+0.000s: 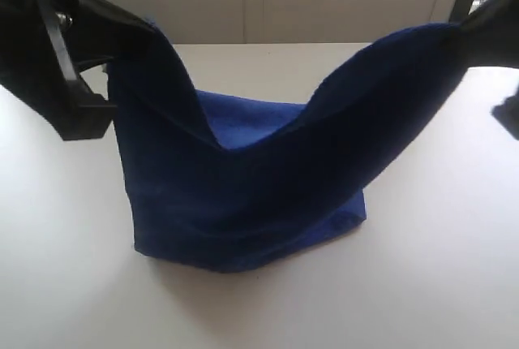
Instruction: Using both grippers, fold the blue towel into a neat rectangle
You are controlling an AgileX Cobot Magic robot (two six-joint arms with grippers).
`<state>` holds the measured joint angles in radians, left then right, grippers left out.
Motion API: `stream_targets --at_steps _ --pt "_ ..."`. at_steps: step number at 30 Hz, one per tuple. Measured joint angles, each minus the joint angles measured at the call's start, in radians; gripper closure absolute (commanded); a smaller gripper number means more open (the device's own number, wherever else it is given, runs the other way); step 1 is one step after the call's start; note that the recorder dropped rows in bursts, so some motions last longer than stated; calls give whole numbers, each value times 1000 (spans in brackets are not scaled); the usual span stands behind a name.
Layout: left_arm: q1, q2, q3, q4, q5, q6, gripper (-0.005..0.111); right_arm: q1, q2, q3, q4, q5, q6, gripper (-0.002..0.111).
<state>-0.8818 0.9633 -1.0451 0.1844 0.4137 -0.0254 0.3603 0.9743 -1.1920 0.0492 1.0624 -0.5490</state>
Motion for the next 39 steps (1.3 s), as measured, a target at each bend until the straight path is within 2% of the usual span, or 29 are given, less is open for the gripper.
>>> stream_targets --at_steps 7,11,17,29,35,39 --pt "-136 -39 0 -6 0 2 107 0 -199 54 86 39 -90 108" --pt "-181 -67 0 -6 6 2 107 0 -285 81 164 47 -161 108" --pt "-189 -88 0 28 49 -26 107 0 -311 131 175 45 -178 108" --pt "-189 -52 4 326 137 -278 107 0 -169 201 142 -100 -157 108" --pt "-189 -32 4 453 203 -376 107 0 -94 201 43 -151 -67 108" --pt "-189 -13 4 551 201 -463 107 0 -65 201 13 -160 -34 108"
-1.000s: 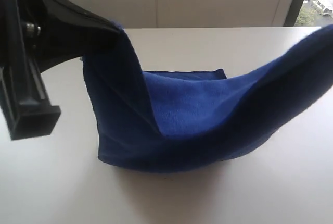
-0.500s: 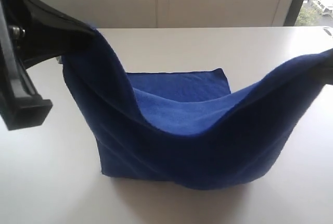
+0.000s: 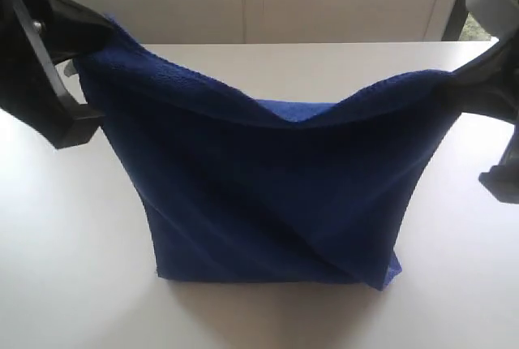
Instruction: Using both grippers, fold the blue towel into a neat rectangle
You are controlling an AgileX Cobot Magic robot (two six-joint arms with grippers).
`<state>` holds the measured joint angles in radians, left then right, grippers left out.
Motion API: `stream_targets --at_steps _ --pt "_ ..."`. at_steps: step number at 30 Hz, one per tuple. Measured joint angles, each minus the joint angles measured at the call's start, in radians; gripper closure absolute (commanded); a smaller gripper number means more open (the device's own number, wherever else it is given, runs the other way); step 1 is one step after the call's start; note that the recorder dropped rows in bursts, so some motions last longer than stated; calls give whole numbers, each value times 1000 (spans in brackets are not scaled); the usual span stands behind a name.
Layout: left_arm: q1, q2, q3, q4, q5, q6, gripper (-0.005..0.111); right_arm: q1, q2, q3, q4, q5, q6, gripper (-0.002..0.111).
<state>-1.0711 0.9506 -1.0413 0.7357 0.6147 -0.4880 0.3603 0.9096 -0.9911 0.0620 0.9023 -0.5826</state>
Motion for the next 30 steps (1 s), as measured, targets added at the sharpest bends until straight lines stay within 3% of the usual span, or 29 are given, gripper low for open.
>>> stream_targets --at_steps 14,23,26,30 --pt "0 167 0 77 -67 -39 107 0 13 0 -20 -18 8 108" --pt "0 176 0 289 81 -392 107 0 13 0 -62 -22 76 108" --pt "67 186 0 289 84 -458 107 0 47 0 -113 -37 140 108" --pt "202 211 0 244 -31 -479 107 0 106 0 -140 -82 188 108"
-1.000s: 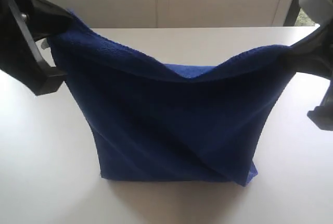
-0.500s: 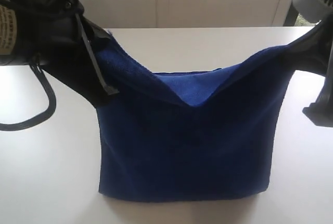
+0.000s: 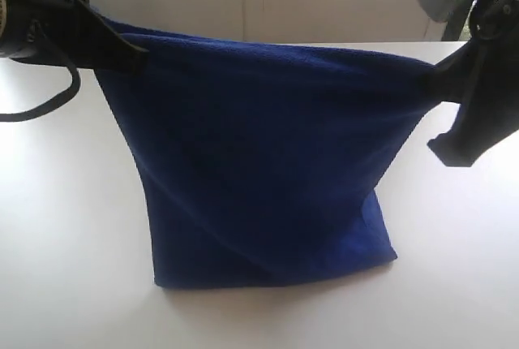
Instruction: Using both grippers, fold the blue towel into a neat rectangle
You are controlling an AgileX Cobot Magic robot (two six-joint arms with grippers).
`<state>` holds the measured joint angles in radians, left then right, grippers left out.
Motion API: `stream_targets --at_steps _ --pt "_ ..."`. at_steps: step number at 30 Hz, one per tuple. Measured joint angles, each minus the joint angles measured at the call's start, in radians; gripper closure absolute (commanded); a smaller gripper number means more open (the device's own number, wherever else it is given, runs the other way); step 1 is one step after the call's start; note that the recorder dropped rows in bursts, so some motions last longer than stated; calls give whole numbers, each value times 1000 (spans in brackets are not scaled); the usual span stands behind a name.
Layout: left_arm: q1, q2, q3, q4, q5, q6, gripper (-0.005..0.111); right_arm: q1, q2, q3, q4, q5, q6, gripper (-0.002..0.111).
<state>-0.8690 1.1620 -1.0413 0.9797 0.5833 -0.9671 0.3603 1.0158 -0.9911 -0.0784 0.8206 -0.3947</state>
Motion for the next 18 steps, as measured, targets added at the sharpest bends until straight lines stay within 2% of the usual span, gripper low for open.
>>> stream_targets --at_steps 1,4,12,18 --pt "32 16 0 -9 -54 -4 107 0 24 0 -7 -13 10 108" --pt "64 70 0 -16 -135 -4 107 0 72 0 -44 -32 39 108" --pt "65 146 0 -17 -160 -4 107 0 87 0 -188 -51 155 108" --pt "53 87 0 -57 -176 -18 107 0 21 0 -192 -28 161 108"
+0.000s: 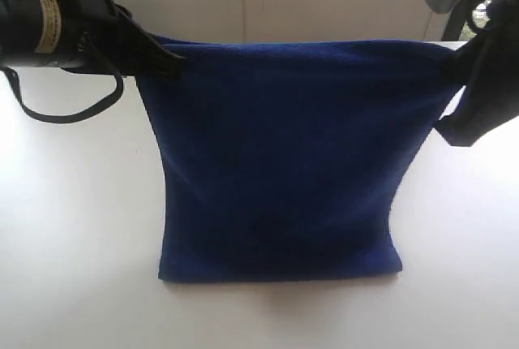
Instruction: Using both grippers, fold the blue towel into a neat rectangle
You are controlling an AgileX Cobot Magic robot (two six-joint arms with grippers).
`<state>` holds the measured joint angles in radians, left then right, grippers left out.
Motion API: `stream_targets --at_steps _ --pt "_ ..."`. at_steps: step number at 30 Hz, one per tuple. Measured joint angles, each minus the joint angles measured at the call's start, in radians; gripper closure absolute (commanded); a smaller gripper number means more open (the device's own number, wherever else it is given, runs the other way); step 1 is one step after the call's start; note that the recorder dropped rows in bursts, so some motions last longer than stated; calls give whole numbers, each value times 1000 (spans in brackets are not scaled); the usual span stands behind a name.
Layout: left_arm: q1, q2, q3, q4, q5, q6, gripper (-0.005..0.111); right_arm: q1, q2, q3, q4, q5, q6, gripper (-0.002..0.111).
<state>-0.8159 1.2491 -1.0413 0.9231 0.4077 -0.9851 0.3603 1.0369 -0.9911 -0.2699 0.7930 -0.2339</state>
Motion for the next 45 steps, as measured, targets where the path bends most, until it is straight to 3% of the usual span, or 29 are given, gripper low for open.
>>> stream_targets --at_steps 6,10,13,15,20,25,32,37,45 --pt "-112 -106 0 -6 87 0 107 0 -149 0 29 76 2 108" --pt "-207 -123 0 -22 163 3 107 0 -238 0 61 143 2 108" --pt "-315 -123 0 -43 204 15 107 0 -331 0 91 230 -11 108" --pt "-339 -123 1 -43 231 18 107 0 -349 10 95 247 -15 108" --pt "-340 -86 64 125 295 -109 107 0 -279 148 107 94 -19 108" --pt "-340 -71 63 278 356 -219 107 0 -166 164 83 -23 -1 108" --pt "-376 -133 -60 164 363 -156 107 0 -135 164 65 -52 5 108" --pt "-378 -126 -35 135 460 -146 107 0 -135 164 57 -61 5 108" --pt "-378 -101 -1 116 453 -140 107 0 -202 164 47 -64 -1 108"
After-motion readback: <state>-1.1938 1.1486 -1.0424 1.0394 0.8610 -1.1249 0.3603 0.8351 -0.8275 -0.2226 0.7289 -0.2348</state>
